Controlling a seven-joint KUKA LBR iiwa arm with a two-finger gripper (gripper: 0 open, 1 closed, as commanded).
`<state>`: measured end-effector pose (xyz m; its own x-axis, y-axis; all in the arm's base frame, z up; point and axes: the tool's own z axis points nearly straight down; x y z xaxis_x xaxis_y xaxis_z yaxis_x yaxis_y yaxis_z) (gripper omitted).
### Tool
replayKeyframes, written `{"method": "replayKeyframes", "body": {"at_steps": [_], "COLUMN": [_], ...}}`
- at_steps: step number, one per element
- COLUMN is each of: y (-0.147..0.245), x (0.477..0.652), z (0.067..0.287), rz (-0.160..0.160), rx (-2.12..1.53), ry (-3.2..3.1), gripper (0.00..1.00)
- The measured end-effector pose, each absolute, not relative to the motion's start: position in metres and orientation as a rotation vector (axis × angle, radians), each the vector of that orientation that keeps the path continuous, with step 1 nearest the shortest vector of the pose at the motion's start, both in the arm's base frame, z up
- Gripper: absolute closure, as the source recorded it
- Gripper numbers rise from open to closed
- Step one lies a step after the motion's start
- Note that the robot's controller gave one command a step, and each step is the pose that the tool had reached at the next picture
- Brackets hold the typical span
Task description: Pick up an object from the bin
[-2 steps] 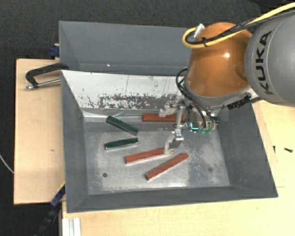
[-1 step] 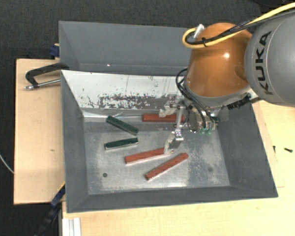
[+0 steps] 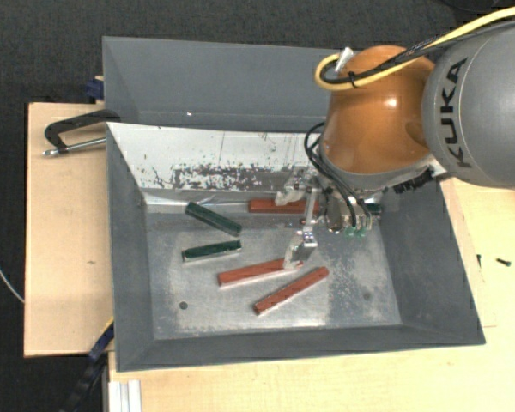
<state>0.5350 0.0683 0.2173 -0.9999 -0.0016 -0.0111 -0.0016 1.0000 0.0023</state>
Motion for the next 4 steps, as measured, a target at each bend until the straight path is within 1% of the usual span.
{"method": "replayKeyframes", "body": {"at_steps": [1,2,3,4], "y": [0.094,0.078,0.089,0.089], "x": [0.540,0.538,0.526,0.525], "z": [0.186,0.138,0.094,0.094], "rz": [0.001,0.002,0.002,0.002], "rx": [-0.382,-0.515,-0.318,-0.319], "ry": [3.118,3.091,3.123,3.123], "gripper": [0.00,0.00,1.00,1.00]}}
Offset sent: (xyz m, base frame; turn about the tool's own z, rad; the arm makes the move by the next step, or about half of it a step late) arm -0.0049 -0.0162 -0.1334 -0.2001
